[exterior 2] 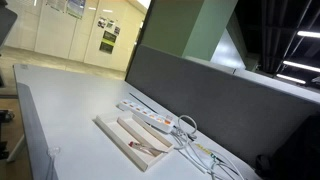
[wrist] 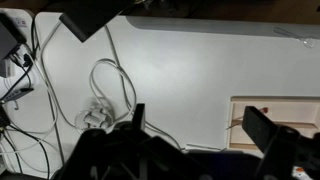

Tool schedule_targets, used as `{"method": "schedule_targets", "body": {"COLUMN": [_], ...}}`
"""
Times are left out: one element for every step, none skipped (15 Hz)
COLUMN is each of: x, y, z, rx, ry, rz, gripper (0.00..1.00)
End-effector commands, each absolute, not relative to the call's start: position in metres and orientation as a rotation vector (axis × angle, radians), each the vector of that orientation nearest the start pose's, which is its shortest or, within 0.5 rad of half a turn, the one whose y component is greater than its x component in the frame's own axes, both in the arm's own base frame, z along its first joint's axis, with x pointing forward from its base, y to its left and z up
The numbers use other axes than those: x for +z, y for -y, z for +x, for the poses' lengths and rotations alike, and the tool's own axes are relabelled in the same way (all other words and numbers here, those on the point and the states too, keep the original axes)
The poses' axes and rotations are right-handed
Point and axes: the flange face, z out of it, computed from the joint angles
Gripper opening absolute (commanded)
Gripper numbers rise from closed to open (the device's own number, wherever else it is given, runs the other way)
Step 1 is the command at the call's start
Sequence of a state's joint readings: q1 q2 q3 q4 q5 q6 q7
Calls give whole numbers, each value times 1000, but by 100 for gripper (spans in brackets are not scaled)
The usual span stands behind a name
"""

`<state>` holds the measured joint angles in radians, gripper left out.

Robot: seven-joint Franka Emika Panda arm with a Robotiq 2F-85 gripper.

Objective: Remove the silver object from the box and put it on the table

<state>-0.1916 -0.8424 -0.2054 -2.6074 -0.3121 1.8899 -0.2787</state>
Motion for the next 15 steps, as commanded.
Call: {"method": "schedule_targets", "body": {"x": [512, 512, 512, 512, 512, 512, 512, 512, 512, 512, 512, 512, 509, 505, 502], "y": [150, 150, 150, 150, 150, 150, 150, 150, 150, 150, 150, 150, 149, 147, 145], "z": [282, 282, 282, 282, 282, 282, 282, 282, 282, 282, 282, 282, 286, 291, 295], "rx": [-113, -114, -114, -114, -114, -114, -114, -114, -114, -114, -114, -114, -115, -123, -144], "ry": [35, 35, 35, 35, 35, 35, 35, 35, 35, 35, 35, 35, 41, 39, 33], "rz": [-3317, -3317, -3317, -3317, -3317, -3317, -3317, -3317, -3317, -3317, -3317, -3317, -3313, -3317, -3321], "gripper": [100, 100, 100, 100, 100, 100, 100, 100, 100, 100, 100, 100, 100, 100, 100]}}
